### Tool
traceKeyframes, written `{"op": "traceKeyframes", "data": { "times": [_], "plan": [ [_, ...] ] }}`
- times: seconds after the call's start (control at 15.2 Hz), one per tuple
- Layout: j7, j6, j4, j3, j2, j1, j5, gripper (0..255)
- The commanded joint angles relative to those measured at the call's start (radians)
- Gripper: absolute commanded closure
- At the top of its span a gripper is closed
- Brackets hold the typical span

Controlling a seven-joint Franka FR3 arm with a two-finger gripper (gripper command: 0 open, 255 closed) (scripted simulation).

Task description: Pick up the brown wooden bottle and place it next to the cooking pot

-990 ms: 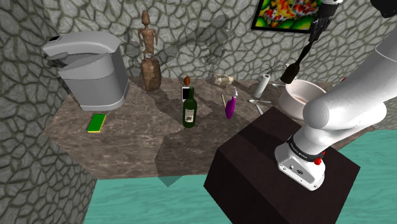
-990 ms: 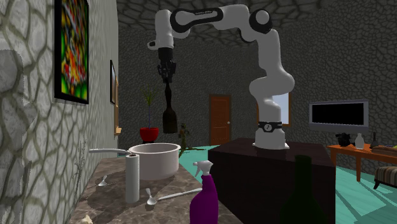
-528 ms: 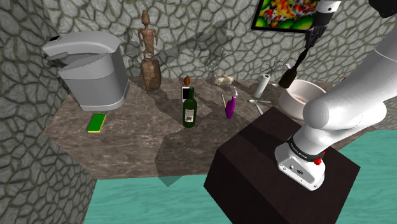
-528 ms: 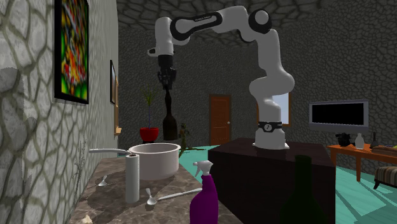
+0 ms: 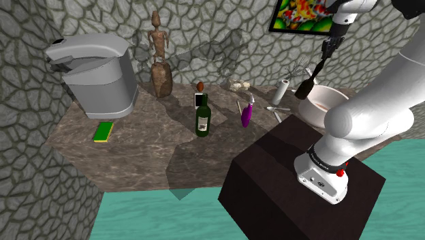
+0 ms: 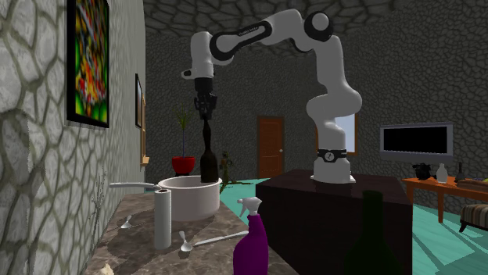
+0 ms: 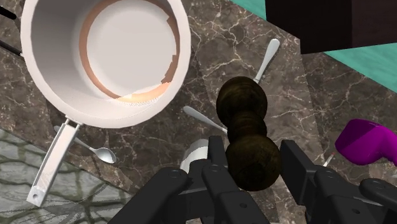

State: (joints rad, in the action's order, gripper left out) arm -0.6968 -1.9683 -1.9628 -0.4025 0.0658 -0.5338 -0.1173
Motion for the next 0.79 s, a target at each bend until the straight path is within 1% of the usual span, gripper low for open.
{"op": "traceKeyframes", "data": {
  "times": [0.0,0.73],
  "plan": [
    [0.000,-0.025,-0.013,0.000,0.012,-0.001,0.004,255],
    [-0.002,-0.165,-0.093,0.000,0.075,-0.008,0.024,255]
  ]
}}
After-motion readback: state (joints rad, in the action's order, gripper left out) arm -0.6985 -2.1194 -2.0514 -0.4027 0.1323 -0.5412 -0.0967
